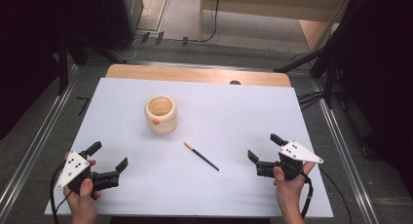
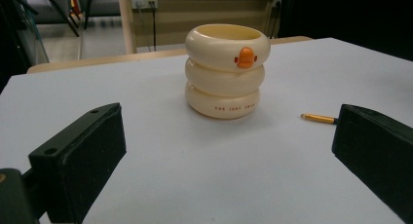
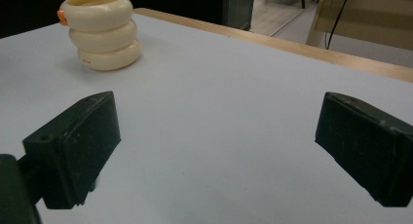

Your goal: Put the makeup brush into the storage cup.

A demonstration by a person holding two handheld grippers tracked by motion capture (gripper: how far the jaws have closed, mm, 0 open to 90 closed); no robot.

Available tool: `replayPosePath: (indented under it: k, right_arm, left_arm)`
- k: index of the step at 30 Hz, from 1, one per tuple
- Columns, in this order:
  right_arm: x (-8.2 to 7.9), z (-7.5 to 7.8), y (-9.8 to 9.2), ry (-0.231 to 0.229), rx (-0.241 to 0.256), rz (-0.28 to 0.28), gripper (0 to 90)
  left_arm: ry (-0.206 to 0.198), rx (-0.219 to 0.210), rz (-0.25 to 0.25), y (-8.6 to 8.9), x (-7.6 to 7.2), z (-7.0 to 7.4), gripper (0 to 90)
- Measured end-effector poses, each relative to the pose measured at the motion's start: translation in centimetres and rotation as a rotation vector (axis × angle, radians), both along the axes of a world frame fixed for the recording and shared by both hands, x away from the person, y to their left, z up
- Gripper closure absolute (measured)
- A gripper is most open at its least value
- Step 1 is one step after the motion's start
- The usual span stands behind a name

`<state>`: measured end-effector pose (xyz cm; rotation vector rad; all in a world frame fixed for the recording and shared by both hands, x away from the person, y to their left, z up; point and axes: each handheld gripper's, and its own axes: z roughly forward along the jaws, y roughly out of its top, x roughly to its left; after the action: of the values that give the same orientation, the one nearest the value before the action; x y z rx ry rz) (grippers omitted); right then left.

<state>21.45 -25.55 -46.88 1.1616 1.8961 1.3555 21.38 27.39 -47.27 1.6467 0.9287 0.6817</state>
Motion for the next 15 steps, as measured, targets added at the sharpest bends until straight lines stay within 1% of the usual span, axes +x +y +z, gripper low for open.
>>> replayPosePath:
  k: [1,4,8,14,15]
  right_arm:
    - [0.3,0.0,0.3,0.004,-0.002,0.007,2.7]
    - [0.6,0.1,0.6,0.007,-0.003,0.013,2.6]
    - [1.3,0.7,1.4,0.012,-0.004,0.036,2.6]
    - [2.1,1.2,2.2,0.030,-0.021,0.059,2.6]
    - [2.4,1.4,2.5,0.035,-0.028,0.068,2.6]
  left_arm:
    - [0.000,-0.001,0.000,0.0,0.0,0.0,0.0]
    - [-0.001,0.000,0.002,0.1,0.0,0.0,0.0]
    - [-0.001,-0.001,-0.001,0.1,0.0,0.0,0.0]
    - [-0.002,0.005,0.001,0.0,-0.1,0.0,0.0]
    - [-0.003,0.001,0.003,0.1,-0.1,0.0,0.0]
